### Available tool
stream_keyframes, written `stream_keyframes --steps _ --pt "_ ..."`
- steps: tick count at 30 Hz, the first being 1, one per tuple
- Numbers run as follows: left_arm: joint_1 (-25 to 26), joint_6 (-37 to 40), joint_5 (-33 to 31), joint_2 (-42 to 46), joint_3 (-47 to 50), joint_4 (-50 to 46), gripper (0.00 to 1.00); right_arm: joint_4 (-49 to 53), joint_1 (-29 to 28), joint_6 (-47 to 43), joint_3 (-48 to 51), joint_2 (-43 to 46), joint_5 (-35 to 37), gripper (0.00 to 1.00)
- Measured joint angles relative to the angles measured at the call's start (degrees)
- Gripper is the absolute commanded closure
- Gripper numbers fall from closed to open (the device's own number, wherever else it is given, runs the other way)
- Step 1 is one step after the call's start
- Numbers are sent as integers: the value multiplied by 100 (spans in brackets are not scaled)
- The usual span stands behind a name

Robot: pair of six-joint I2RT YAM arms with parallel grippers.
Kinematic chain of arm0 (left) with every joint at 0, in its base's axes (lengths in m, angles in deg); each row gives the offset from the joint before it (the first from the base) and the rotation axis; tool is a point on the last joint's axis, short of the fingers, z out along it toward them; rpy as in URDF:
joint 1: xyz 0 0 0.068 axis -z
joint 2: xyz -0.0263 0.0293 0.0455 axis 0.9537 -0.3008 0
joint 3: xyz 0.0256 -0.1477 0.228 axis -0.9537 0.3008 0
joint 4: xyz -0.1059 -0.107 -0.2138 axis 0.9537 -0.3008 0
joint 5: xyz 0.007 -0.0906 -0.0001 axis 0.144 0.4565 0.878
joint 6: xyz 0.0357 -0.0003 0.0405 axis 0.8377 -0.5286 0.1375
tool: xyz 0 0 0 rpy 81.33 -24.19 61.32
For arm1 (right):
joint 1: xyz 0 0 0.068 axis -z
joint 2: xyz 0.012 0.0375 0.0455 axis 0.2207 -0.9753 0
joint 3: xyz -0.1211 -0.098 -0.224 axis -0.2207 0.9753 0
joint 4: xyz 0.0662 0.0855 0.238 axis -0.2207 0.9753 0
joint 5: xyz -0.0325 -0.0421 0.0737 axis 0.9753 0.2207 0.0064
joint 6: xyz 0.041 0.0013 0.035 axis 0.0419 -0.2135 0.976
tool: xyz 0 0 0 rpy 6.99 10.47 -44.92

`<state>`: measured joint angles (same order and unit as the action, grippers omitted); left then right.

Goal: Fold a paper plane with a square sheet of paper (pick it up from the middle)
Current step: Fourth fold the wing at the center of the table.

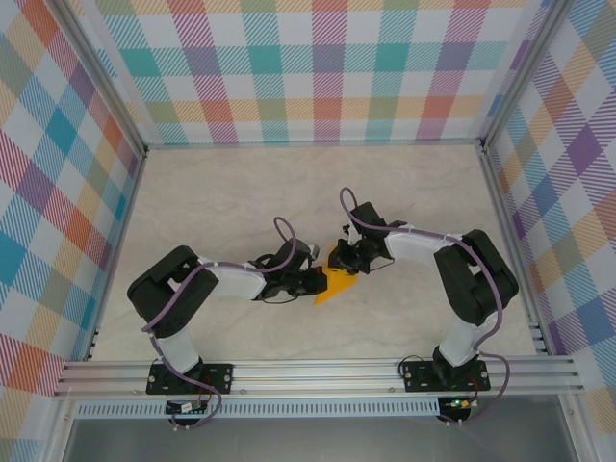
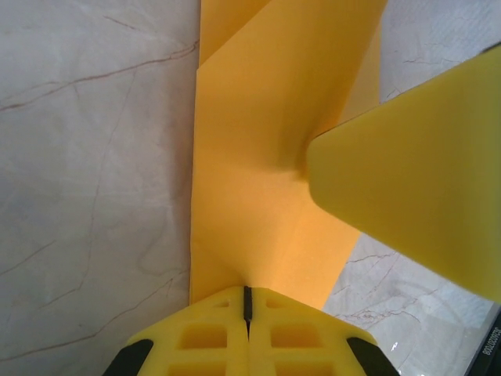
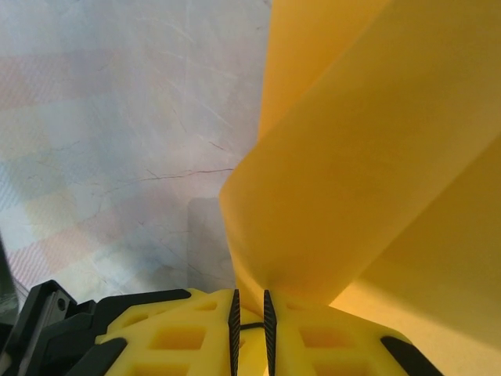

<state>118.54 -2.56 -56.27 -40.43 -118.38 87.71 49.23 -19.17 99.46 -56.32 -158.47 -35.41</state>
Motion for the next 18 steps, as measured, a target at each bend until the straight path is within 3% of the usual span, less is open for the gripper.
stream_keyframes --steps 18 --pt "0 103 7 0 -66 -133 100 138 4 72 -9 -138 549 84"
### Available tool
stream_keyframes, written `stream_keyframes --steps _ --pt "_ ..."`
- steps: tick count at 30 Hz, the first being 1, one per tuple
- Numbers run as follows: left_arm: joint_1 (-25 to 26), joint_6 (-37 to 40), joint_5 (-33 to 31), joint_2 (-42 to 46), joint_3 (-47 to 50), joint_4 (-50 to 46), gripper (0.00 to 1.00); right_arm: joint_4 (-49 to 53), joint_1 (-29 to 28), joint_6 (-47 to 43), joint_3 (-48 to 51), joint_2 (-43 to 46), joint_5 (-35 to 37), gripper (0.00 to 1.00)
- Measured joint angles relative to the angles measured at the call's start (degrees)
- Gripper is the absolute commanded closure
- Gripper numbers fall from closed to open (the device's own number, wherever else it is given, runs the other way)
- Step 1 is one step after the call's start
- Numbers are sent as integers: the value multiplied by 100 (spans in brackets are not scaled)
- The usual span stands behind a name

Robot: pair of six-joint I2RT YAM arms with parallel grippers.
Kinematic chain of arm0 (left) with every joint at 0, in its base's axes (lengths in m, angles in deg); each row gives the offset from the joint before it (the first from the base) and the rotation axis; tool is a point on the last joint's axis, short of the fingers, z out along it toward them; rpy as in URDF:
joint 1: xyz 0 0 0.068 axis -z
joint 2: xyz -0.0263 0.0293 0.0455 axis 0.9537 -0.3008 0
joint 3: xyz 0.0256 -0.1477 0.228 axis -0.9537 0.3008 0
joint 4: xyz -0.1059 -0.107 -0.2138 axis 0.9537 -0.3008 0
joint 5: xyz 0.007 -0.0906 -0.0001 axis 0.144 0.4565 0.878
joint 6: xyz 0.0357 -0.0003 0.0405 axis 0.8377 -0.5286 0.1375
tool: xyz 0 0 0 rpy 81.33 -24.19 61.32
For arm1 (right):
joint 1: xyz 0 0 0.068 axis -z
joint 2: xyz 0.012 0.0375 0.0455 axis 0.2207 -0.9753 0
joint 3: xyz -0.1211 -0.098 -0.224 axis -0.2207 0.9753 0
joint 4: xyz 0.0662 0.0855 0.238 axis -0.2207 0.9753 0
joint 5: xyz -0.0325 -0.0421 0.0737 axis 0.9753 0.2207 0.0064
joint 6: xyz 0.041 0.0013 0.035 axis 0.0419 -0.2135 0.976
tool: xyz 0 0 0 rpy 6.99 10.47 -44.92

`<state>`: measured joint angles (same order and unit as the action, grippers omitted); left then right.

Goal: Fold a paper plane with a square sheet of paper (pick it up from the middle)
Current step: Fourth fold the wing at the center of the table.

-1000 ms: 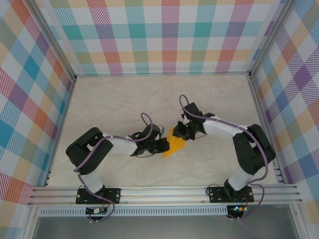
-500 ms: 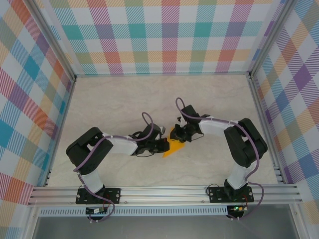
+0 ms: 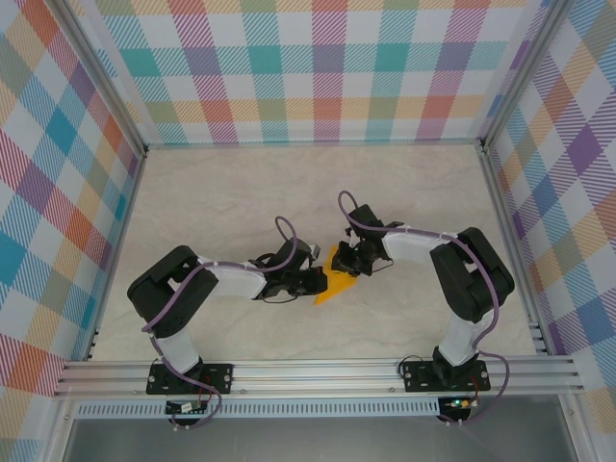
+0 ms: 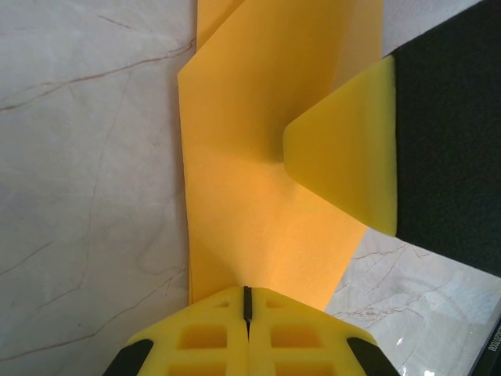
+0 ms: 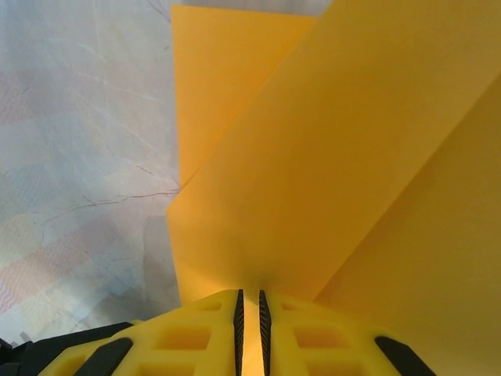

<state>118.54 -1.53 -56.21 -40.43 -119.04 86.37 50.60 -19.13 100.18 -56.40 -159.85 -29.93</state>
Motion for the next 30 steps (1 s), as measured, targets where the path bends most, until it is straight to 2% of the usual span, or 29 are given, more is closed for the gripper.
stream_keyframes --steps 4,12,19,30 --pt "0 15 22 2 0 -2 99 0 2 79 0 -59 0 84" --pt "-48 -59 -13 498 2 -308 86 2 2 120 0 -59 0 84" --pt "-101 -289 -87 833 17 -146 87 4 2 131 0 -59 2 85" --pt "-101 -474 42 299 35 63 89 7 2 234 0 -48 22 85"
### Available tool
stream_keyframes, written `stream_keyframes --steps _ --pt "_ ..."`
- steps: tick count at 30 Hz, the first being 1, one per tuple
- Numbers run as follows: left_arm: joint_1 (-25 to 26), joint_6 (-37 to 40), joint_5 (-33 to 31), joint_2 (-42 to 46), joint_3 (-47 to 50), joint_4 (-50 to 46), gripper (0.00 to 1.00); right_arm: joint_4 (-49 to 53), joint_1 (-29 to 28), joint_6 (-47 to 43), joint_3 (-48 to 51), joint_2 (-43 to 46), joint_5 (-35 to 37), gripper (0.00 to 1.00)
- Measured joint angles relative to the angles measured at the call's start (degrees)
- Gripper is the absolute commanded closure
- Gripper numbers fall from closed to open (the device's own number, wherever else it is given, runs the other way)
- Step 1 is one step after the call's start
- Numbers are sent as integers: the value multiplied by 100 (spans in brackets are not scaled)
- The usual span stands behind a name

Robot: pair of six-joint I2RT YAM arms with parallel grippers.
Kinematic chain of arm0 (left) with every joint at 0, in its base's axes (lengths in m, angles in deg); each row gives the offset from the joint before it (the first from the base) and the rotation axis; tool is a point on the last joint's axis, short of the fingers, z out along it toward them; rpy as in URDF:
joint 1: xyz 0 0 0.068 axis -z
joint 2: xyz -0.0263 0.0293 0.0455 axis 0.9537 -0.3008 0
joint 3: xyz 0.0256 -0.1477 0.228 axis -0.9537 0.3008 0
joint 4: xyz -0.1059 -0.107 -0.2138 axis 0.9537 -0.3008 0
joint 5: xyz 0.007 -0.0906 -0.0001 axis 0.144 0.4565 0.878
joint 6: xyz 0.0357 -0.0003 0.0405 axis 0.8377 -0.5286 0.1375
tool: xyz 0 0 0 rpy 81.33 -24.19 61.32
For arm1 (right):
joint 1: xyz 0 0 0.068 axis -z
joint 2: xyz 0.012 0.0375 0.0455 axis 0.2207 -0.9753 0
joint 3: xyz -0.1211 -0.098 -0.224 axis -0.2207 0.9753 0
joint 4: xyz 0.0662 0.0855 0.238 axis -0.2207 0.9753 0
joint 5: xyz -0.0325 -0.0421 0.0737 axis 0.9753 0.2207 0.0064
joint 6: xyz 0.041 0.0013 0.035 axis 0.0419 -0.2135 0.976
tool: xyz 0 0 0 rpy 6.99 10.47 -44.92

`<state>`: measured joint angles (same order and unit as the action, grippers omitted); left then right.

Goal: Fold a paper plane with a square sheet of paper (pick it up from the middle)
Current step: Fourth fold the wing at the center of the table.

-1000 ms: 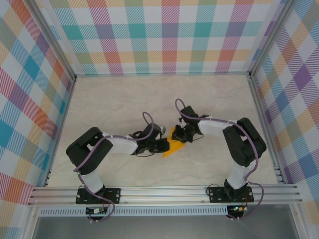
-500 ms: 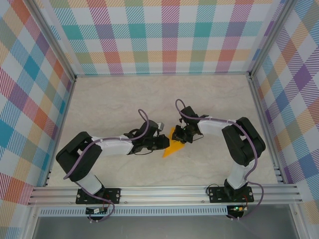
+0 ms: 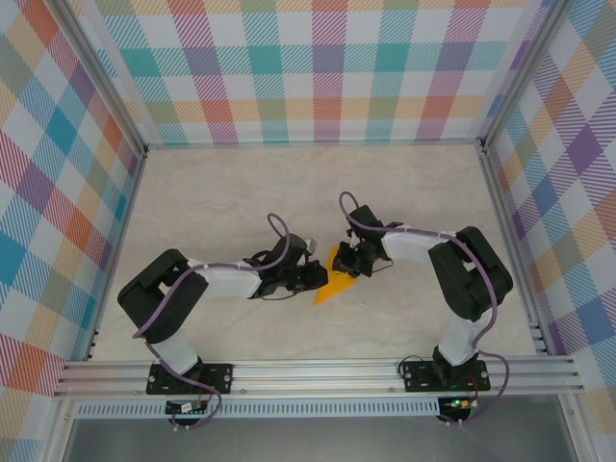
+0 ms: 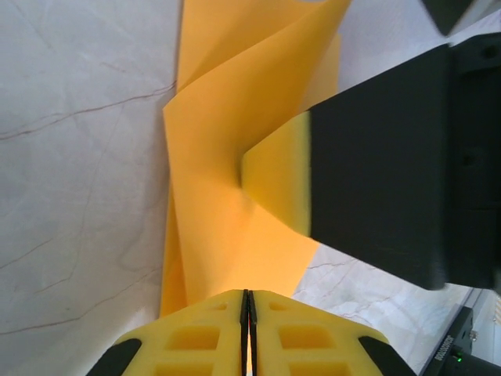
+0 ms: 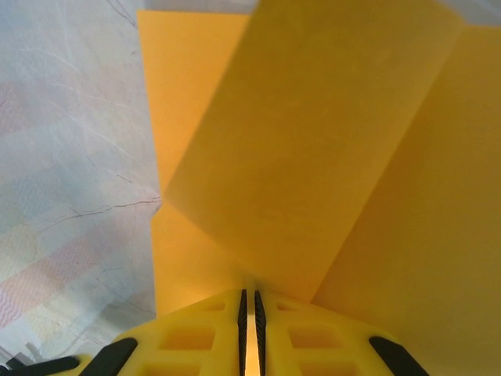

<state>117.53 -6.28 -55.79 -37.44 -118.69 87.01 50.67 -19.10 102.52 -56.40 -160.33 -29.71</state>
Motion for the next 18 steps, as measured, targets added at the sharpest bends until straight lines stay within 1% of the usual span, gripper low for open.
stream_keyframes --steps 4,6,8,11,14,18 --pt "-15 -4 -15 -31 0 -9 88 17 0 15 11 76 26 84" --pt "-24 -2 -66 -28 0 -28 85 57 0 15 11 160 50 84" --pt "-44 9 -120 -4 2 -59 82 70 0 15 11 232 66 84" --pt "-96 -2 -219 125 33 -74 73 85 0 15 11 258 68 84" --pt "-153 -35 -269 243 70 -52 66 92 0 15 11 258 68 84" --pt "-208 -116 -260 249 129 -55 65 107 0 15 11 258 70 84"
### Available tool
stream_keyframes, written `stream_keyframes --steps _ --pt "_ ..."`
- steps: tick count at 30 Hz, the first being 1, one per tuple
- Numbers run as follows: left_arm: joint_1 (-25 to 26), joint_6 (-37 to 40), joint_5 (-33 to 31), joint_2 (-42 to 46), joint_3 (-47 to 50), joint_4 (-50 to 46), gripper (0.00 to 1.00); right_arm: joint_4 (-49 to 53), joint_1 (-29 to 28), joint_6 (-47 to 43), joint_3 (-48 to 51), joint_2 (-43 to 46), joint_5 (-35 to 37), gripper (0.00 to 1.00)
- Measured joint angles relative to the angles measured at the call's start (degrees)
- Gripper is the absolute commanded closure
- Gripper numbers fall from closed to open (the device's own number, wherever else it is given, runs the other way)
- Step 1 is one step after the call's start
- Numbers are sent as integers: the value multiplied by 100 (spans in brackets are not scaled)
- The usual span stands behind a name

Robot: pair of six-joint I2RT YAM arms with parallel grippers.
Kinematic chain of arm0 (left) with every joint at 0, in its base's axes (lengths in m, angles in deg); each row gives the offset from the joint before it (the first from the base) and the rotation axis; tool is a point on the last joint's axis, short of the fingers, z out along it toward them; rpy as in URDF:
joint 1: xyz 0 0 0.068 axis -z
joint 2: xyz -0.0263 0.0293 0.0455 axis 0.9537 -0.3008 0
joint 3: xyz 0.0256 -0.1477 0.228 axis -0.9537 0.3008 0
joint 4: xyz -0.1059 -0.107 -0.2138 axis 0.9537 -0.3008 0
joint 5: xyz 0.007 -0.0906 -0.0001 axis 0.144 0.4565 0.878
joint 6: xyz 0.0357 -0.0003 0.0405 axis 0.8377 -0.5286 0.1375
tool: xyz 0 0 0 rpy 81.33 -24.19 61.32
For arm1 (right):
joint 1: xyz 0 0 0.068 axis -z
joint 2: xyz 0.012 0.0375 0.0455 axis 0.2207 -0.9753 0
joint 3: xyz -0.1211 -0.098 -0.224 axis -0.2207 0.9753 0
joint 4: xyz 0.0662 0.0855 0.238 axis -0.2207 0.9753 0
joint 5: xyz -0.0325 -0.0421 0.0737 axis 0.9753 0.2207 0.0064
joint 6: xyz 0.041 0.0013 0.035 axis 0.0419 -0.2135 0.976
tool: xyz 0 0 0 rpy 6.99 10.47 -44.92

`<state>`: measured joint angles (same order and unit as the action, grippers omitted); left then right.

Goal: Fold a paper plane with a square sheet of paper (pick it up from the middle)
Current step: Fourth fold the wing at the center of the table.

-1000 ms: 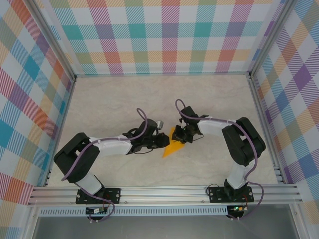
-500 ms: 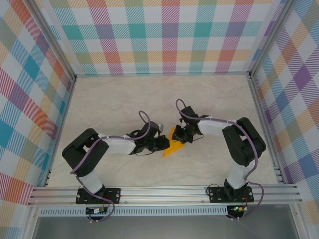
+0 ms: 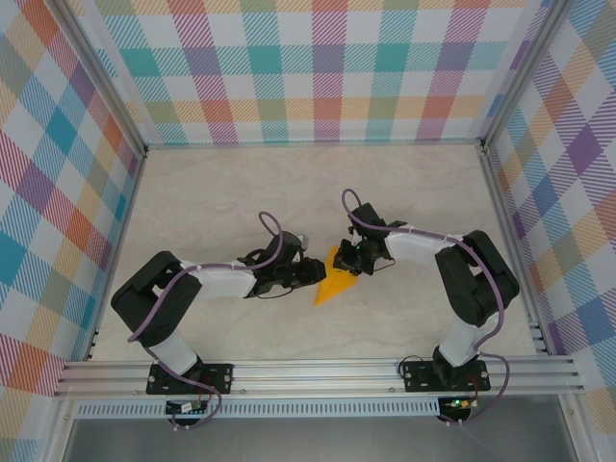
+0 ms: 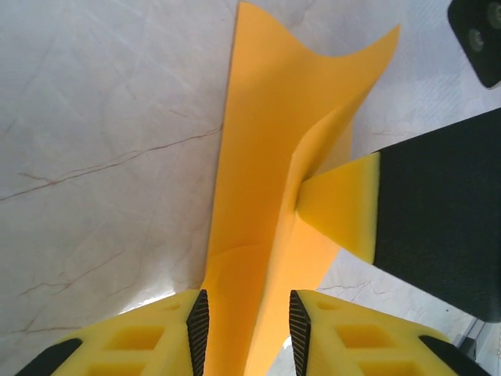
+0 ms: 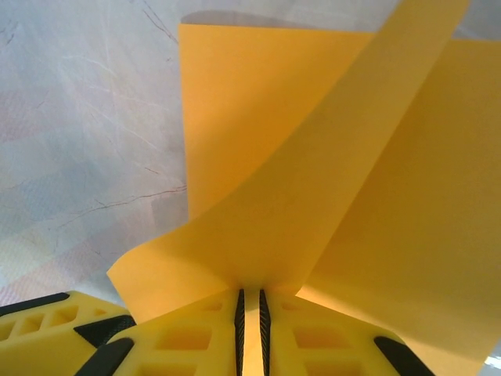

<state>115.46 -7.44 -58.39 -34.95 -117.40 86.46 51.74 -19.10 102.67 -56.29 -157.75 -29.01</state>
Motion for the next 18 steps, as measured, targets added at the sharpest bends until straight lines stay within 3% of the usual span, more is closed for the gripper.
stream_keyframes --steps 18 --pt "-57 -17 955 -754 -116 778 81 109 0 0 0 133 81 84"
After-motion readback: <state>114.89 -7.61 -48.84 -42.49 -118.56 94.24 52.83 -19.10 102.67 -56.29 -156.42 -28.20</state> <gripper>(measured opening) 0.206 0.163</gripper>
